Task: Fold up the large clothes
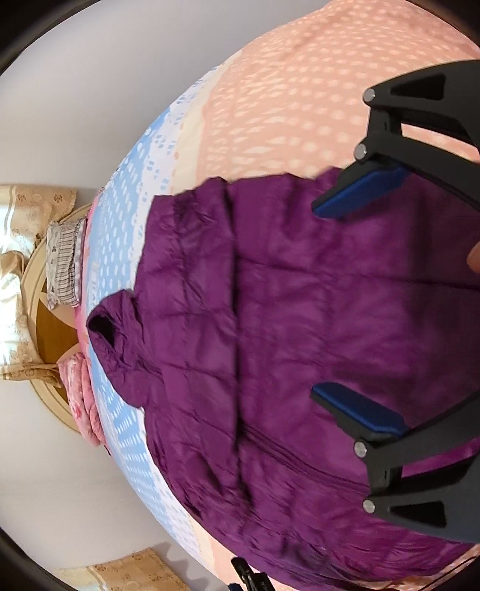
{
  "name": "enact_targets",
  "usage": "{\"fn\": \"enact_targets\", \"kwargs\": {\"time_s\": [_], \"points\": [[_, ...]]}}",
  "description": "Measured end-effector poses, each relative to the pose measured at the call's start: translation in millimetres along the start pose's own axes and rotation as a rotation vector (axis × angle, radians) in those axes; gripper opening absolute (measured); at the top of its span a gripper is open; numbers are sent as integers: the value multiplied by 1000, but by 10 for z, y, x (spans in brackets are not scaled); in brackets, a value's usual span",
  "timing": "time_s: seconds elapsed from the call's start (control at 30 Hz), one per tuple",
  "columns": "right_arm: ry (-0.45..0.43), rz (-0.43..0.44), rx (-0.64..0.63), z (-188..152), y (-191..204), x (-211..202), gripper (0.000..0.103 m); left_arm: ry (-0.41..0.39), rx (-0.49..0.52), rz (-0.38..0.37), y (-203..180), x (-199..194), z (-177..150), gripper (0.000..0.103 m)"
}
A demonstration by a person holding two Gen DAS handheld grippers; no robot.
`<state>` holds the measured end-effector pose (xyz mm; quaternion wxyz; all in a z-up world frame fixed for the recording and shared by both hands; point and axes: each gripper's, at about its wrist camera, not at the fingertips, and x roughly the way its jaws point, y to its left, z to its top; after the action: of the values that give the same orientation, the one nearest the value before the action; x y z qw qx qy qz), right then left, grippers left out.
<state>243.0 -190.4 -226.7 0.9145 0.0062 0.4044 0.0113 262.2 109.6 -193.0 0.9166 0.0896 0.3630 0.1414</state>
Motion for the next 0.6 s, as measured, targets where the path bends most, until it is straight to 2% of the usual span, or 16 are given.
{"fn": "enact_targets", "kwargs": {"time_s": [0.13,0.27,0.47,0.6], "points": [[-13,25,-14,-163,154,-110,93,55,-81,44,601,-46,-360,88],[-37,32,-66,-263,352,-234,93,87,-137,46,968,-202,-690,88],[-88,50,-75,-265,478,-391,93,98,-213,90,1261,-558,-1154,88],[-99,71,-72,-299,553,-421,95,154,-271,93,1369,-667,-1445,88]]}}
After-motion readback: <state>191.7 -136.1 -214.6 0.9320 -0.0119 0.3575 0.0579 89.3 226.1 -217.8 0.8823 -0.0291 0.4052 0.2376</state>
